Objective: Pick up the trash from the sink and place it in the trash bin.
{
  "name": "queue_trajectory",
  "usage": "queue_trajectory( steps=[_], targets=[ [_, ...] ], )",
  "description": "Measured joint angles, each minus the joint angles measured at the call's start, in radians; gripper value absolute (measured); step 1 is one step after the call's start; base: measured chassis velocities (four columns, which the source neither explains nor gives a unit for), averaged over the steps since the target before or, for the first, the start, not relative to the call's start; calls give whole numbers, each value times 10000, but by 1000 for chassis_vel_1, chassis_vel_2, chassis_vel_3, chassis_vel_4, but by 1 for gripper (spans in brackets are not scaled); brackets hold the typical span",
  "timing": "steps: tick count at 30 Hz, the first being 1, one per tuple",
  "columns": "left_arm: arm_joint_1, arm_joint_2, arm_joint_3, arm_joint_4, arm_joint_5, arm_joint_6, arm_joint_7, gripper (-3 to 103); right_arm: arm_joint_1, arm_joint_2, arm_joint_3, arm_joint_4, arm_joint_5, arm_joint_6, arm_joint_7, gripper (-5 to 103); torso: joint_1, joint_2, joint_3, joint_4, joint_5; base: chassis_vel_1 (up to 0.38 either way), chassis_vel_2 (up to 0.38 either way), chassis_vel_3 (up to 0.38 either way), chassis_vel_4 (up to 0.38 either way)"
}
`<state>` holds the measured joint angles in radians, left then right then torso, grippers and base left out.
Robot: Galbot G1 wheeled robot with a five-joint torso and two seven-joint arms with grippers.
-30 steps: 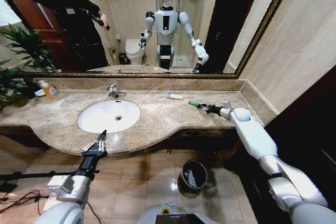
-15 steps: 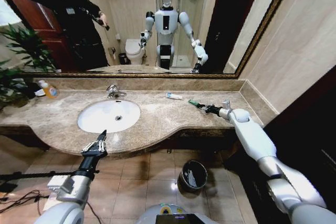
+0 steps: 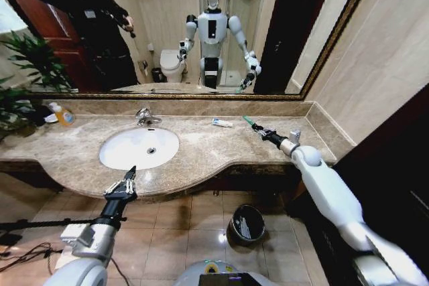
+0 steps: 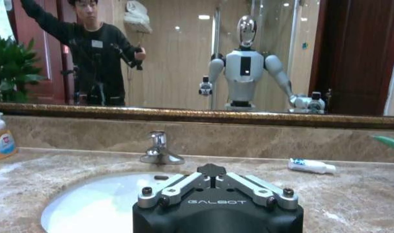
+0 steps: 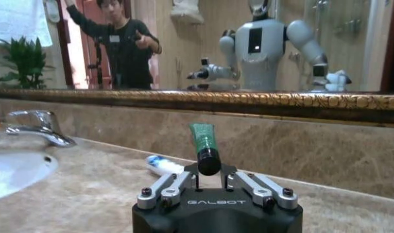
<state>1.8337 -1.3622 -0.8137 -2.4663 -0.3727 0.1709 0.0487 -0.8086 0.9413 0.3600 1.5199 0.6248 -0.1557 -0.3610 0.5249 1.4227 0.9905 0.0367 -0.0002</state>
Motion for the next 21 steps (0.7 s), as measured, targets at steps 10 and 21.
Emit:
queue_trajectory(
  steps=[10, 21],
  targets=[
    [0, 0, 0, 0, 0, 0, 1, 0, -3076, -528, 1924, 1990, -64, 47, -774, 19, 0, 0, -1, 0, 2, 0, 0, 0, 0],
    [-1, -1, 0, 0, 1, 0, 0, 0, -6418, 238, 4635, 2674, -347, 957, -2745, 19, -1, 1, 0, -1, 0, 0, 0, 0, 0]
  ],
)
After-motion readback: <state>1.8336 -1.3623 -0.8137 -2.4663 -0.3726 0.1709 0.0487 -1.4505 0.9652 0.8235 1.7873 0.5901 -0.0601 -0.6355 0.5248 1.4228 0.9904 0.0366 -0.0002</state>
